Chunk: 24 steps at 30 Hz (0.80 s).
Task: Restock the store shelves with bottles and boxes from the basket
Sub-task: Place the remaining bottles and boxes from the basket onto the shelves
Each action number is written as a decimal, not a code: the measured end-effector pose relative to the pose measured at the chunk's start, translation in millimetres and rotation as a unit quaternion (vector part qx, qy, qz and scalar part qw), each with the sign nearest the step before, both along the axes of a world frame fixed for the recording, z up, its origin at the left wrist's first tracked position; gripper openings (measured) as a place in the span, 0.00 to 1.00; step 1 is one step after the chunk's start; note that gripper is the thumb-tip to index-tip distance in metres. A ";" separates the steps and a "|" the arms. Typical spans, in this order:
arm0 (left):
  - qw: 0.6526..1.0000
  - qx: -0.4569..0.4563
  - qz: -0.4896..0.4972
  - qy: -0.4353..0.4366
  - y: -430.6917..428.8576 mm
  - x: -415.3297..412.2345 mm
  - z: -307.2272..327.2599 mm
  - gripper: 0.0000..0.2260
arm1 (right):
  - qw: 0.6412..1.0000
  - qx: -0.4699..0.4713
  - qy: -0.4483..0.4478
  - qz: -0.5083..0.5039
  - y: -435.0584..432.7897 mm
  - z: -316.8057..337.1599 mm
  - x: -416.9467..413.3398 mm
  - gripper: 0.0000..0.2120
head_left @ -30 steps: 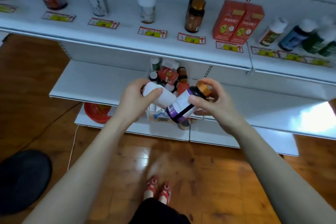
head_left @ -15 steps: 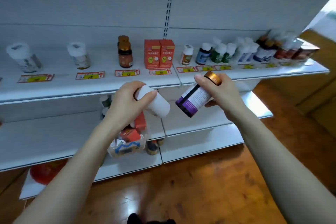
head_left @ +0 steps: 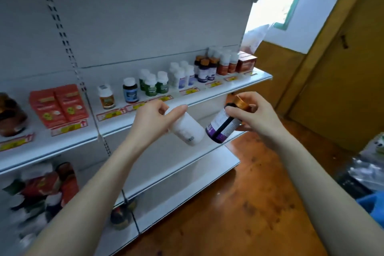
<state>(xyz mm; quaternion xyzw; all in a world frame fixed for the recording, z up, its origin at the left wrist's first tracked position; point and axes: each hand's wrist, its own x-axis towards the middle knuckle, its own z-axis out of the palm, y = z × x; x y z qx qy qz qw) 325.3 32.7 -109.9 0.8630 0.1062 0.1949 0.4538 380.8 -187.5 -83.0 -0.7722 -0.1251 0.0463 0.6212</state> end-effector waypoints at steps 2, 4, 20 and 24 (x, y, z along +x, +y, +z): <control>0.999 -0.001 0.026 0.042 -31.3 27.6 7.8 0.21 | 1.000 0.002 -0.004 -0.007 -32.1 2.1 22.3 0.15; 0.996 -0.011 0.033 0.076 -57.6 49.5 14.2 0.21 | 1.000 -0.001 -0.003 -0.006 -59.0 5.5 41.5 0.14; 0.994 0.018 -0.003 0.106 -105.2 114.7 18.4 0.16 | 0.999 0.024 0.033 0.031 -101.9 -5.1 133.0 0.18; 0.995 0.040 0.017 0.094 -96.5 133.3 14.2 0.17 | 0.998 0.029 0.035 0.034 -92.9 -7.2 160.8 0.15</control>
